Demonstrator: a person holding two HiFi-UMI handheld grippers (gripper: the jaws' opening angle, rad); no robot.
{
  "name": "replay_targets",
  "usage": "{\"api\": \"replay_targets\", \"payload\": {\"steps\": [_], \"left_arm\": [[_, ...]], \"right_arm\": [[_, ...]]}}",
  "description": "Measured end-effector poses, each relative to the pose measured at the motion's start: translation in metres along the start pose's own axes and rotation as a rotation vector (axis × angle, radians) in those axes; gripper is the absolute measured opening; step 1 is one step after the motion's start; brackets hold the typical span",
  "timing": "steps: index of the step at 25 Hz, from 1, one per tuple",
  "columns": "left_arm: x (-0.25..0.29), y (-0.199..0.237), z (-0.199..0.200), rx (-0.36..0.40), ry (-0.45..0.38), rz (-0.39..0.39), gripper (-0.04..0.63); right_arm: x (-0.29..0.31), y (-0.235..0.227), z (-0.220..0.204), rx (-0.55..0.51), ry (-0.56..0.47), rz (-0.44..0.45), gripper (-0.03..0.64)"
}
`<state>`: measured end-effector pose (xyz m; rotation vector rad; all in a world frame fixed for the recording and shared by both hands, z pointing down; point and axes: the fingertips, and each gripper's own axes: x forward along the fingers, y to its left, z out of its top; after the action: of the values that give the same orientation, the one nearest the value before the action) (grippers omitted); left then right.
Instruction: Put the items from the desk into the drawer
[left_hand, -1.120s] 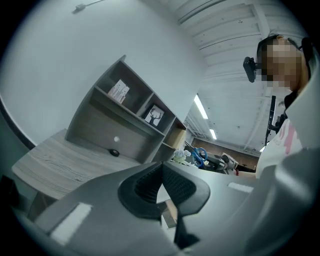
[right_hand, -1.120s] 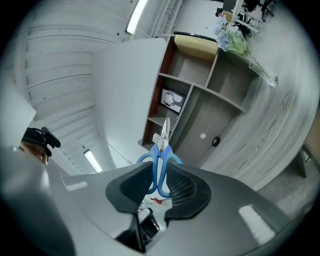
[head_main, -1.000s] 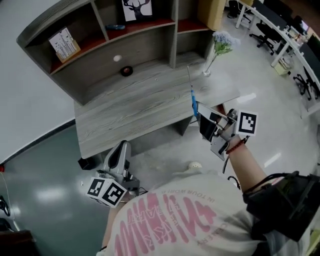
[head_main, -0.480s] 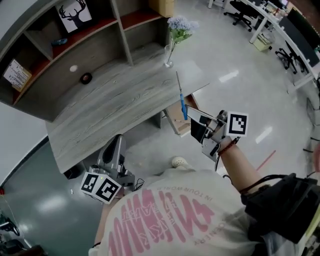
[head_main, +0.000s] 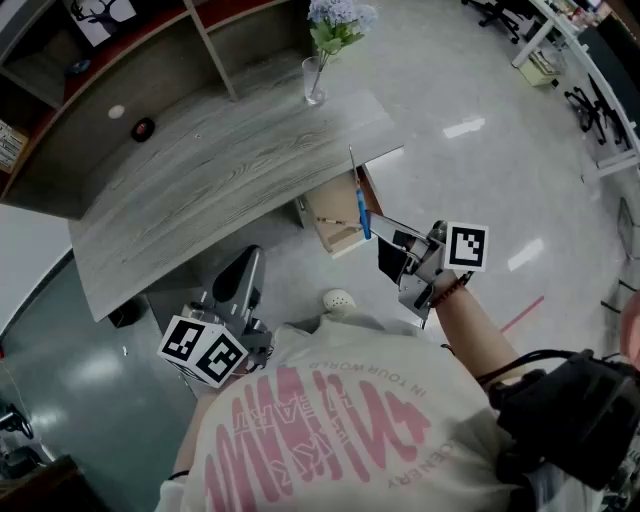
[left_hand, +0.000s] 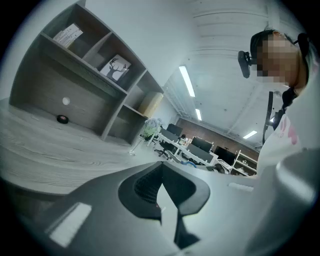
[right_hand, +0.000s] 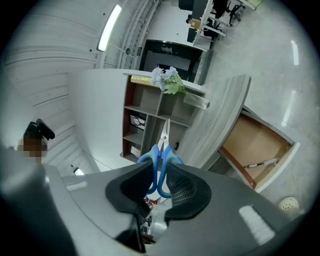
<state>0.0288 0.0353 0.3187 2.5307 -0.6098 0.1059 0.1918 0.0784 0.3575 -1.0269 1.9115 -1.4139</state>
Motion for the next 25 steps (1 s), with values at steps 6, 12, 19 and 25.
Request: {"api": "replay_targets", "payload": {"steps": [6,12,19,25], "left_arm": [[0.023,0.002,-0.032,0.014,0.023,0.071,0.018],[0.038,0.013,-0.061,-0.035,0.078,0.144,0.02],[0.046,0.024,-0.077,-0.083,0.119,0.198,0.018],[0.054,0.031,-0.102,-0.073,0.173,0.2,0.018]], "right_arm": [[-0.009,-0.054,-0.011,0.042,0.099,-0.043,0.091],[-0.014,-0.125,-0.008,0.111,0.169,-0.129,0.091],[-0.017,-0.156,-0.016,0.155,0.245,-0.162,0.091],[-0.014,-0.205,-0.026,0.116,0.32,-0.279,0.091]]}}
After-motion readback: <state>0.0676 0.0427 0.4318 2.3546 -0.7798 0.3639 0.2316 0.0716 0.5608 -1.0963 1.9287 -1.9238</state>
